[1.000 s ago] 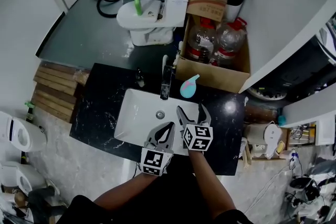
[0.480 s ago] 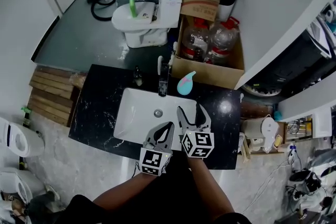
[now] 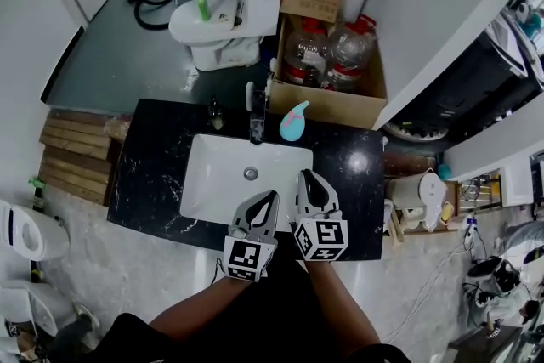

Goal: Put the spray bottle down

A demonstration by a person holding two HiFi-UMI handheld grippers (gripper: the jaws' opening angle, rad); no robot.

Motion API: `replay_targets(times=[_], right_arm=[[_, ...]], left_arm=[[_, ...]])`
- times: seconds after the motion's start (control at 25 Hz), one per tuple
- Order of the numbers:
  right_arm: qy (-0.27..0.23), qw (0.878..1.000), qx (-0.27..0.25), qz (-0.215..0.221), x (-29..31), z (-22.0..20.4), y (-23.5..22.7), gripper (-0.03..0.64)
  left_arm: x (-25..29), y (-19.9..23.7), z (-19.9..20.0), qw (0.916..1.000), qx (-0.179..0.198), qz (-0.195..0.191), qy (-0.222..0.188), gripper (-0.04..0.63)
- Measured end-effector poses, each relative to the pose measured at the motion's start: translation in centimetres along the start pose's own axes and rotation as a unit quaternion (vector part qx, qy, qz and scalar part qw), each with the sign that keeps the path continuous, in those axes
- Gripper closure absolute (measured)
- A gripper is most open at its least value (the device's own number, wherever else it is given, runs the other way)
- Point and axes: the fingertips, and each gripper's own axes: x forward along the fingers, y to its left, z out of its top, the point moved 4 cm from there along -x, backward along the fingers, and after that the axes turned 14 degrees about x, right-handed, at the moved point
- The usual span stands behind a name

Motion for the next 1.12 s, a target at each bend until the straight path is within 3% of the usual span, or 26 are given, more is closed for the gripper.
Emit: replay_targets(times=[0.24, 0.64, 0.92, 1.12], right_arm=[[0.007, 0.999, -0.004, -0.031, -1.5, -0.5, 0.2, 0.598], [0.029, 0.999, -0.018, 0.012, -3.3, -0.7, 2.3, 0.598], [-0.011, 0.999, -0.050, 0.000, -3.9, 0.2, 4.0, 0.600], [-0.018, 0.999, -0.043, -0.005, -3.9, -0.4, 4.9, 0.600]], left_arm=[[-0.5, 0.5, -0.2, 0.9999, -0.010, 0.004, -0.003, 0.584], [-0.9, 0.9, 0.7, 0.9999, -0.002, -0.003, -0.015, 0.584], [-2.0, 2.1, 1.2, 0.9995, 0.005, 0.015, -0.027, 0.584], [-2.9, 2.8, 0.9, 0.9992, 0.002, 0.018, -0.035, 0.584]])
